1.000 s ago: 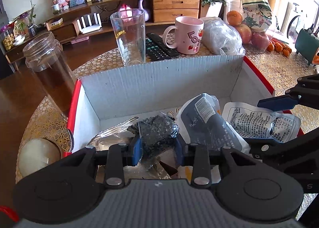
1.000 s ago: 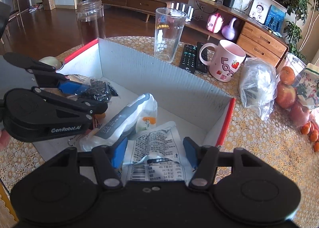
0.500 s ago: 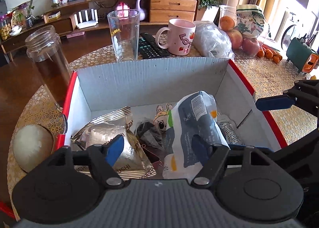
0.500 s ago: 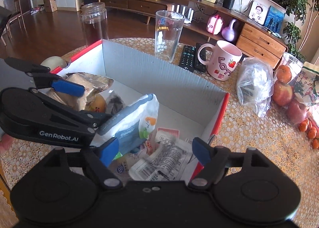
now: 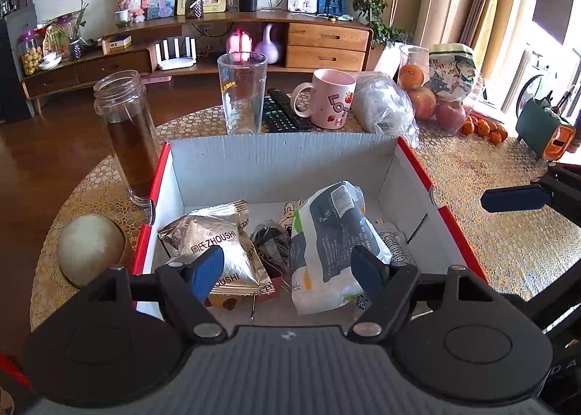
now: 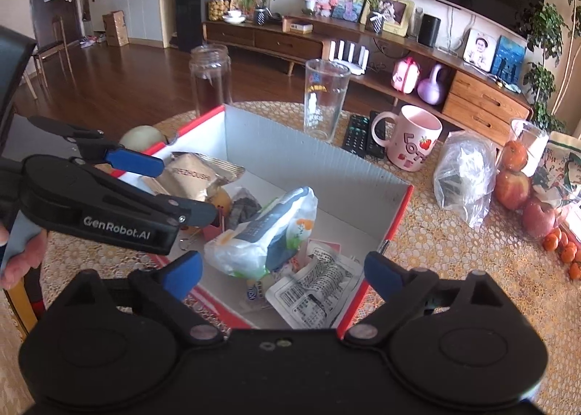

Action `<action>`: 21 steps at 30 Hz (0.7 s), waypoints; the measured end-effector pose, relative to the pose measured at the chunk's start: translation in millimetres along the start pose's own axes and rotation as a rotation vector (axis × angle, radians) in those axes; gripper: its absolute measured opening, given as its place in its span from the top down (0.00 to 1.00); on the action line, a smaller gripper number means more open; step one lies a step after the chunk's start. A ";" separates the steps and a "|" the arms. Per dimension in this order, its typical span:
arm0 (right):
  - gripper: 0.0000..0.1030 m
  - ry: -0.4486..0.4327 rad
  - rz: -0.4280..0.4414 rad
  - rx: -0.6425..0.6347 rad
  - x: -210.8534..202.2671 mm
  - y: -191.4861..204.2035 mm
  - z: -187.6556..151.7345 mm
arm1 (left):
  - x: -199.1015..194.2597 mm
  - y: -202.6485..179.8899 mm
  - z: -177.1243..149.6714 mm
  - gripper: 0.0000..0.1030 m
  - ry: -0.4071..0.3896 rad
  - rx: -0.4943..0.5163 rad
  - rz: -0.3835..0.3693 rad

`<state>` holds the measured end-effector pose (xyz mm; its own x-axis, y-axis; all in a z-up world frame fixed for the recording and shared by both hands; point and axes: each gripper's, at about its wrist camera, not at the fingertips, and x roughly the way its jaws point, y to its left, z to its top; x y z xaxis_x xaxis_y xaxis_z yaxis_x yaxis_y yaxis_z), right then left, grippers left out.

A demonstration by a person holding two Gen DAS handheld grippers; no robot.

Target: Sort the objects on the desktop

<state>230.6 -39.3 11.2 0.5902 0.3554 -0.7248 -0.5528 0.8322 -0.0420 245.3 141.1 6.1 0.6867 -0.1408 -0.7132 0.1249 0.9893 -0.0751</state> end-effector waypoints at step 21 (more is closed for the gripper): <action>0.01 -0.116 -0.006 0.141 -88.0 -17.7 -42.3 | -55.2 -37.8 -31.8 0.00 -0.069 -0.051 -0.014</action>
<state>163.6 -103.4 46.6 0.6619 0.3904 -0.6399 -0.4662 0.8829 0.0565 179.9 112.6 26.1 0.7330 -0.1556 -0.6621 0.1000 0.9876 -0.1214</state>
